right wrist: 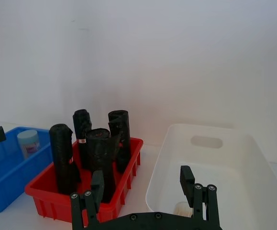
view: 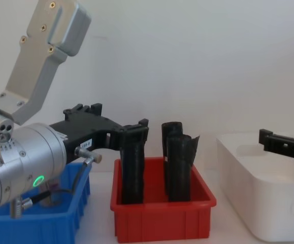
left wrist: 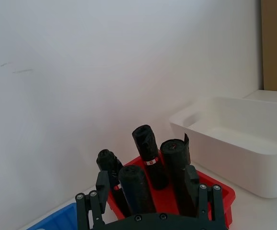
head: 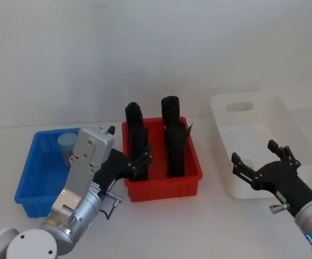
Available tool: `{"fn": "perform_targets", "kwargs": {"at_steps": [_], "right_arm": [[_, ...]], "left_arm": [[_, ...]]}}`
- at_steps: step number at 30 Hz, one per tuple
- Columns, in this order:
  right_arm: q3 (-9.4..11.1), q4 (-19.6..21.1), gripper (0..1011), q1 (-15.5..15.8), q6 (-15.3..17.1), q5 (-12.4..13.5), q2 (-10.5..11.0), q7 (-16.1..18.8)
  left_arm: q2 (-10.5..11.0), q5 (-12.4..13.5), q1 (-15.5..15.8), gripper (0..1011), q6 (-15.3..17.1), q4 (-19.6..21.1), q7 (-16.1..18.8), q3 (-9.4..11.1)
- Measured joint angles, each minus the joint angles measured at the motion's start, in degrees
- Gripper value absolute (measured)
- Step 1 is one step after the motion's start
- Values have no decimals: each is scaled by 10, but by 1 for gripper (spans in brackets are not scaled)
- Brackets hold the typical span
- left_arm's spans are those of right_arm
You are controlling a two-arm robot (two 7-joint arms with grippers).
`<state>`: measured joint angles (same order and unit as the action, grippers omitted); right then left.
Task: Pick the cotton swabs from the blue box and place them into the white box.
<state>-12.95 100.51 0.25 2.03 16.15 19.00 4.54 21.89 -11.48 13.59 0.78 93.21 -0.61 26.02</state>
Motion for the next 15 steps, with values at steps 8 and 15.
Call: {"fn": "perform_targets", "kwargs": {"at_steps": [8,15], "right_arm": [[-3,-29,1002,-24,2,-10,-12,19],[-7,-78,1002,-65,2,-26,-30,45]], "left_arm": [[0,0,0,1000,0,0,0,0],[0,0,0,1000,0,0,0,0]]}}
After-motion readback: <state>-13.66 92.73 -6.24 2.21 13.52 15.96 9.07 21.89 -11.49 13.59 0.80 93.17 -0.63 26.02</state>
